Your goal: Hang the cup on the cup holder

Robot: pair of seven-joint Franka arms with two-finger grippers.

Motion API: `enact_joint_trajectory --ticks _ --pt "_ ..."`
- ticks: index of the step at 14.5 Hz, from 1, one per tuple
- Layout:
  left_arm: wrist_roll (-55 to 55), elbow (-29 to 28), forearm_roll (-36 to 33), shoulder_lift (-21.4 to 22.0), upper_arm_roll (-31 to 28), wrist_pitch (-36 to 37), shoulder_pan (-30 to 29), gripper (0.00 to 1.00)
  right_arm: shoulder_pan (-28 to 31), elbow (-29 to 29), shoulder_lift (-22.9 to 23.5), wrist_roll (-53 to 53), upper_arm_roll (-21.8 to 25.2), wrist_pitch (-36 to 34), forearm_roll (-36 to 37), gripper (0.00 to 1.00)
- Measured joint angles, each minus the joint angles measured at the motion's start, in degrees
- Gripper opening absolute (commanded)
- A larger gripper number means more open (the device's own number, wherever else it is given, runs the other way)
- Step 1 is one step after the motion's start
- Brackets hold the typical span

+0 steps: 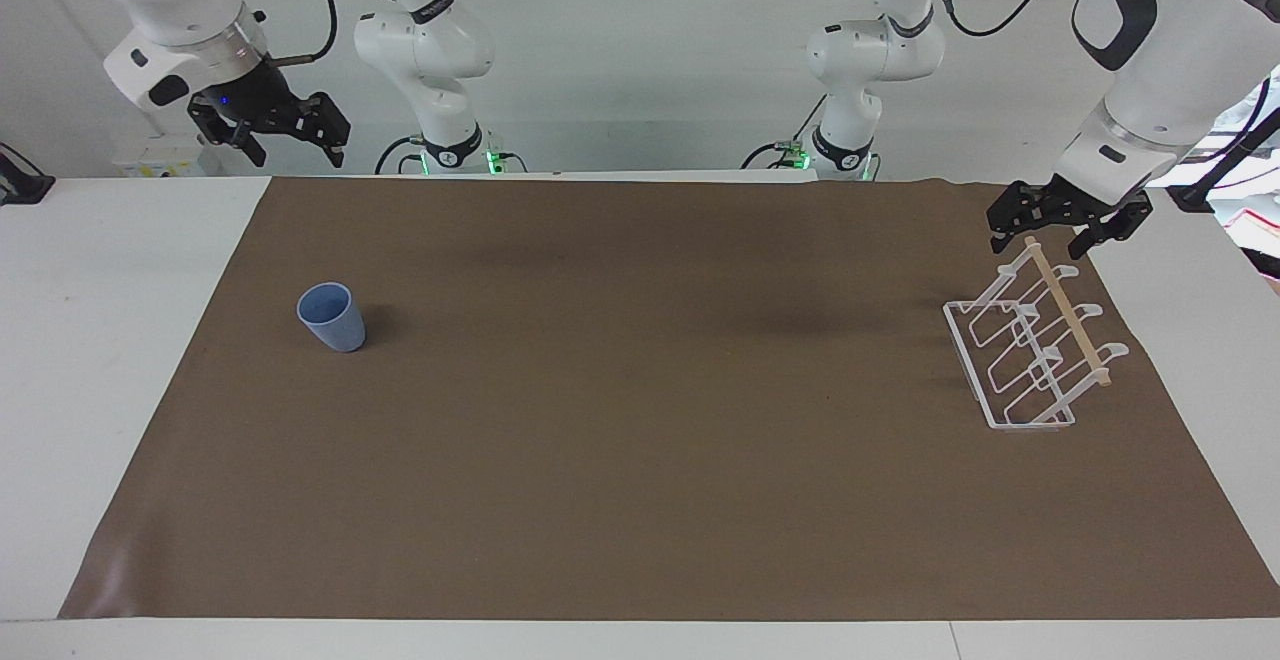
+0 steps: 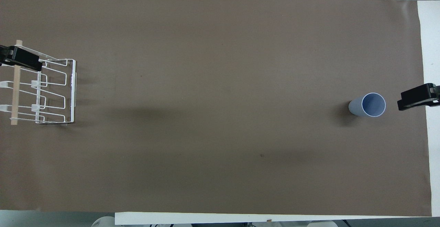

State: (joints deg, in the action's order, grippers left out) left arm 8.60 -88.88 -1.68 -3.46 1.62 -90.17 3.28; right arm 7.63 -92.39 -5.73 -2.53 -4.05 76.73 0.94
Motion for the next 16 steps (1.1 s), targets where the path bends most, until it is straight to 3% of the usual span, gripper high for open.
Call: enact_joint_trajectory --ticks 6,10,13,16 --pt "0.0 0.0 0.0 0.0 0.01 0.0 0.0 1.0 0.01 -0.29 -0.03 -0.16 0.01 0.18 0.0 1.0" --pt "0.0 0.0 0.0 0.02 0.11 0.0 0.06 1.0 1.01 -1.74 -0.38 -5.69 0.37 4.05 0.26 1.0" --pt "-0.07 0.0 0.0 0.02 0.11 0.0 0.06 1.0 4.96 -6.23 -0.52 -10.54 0.73 11.88 0.28 1.0" --pt "-0.8 -0.01 0.0 0.02 0.12 0.0 0.08 1.0 9.24 -15.25 0.76 -15.91 0.95 23.25 0.28 1.0"
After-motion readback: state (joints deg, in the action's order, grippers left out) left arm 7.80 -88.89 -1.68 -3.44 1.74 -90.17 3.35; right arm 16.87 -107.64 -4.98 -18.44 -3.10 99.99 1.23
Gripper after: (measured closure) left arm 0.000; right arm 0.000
